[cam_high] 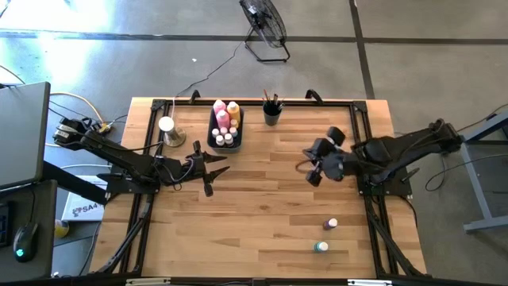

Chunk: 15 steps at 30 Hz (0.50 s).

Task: Pick & Place Paint Supplies
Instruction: Adjust the green bin

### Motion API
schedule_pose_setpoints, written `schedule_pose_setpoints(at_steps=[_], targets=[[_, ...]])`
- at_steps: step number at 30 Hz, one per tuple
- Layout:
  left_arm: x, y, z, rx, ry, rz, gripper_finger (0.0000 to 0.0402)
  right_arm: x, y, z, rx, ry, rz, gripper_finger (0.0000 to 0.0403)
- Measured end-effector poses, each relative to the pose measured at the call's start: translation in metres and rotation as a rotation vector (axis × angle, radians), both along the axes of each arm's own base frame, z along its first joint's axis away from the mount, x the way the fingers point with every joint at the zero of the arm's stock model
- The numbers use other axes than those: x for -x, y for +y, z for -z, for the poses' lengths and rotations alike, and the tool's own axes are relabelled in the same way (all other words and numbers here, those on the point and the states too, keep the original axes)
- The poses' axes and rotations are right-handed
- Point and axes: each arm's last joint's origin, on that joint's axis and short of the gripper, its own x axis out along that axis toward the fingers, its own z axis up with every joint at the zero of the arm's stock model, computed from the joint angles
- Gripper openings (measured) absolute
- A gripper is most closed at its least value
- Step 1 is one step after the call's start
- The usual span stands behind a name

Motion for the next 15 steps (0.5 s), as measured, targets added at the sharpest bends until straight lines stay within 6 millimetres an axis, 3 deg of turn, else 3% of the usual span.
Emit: schedule_pose_setpoints(at_steps=[7,15], targets=[[0.000,0.000,0.001,-0.002,0.006,0.000,0.0150,0.021,0.020,0.008,-0.047,0.002,0.110,0.0002],[0.000,0.000,0.001,-0.002,0.006,-0.003,0.0150,0.035,0.037,0.011,-0.133,-0.007,0.114,0.0002]])
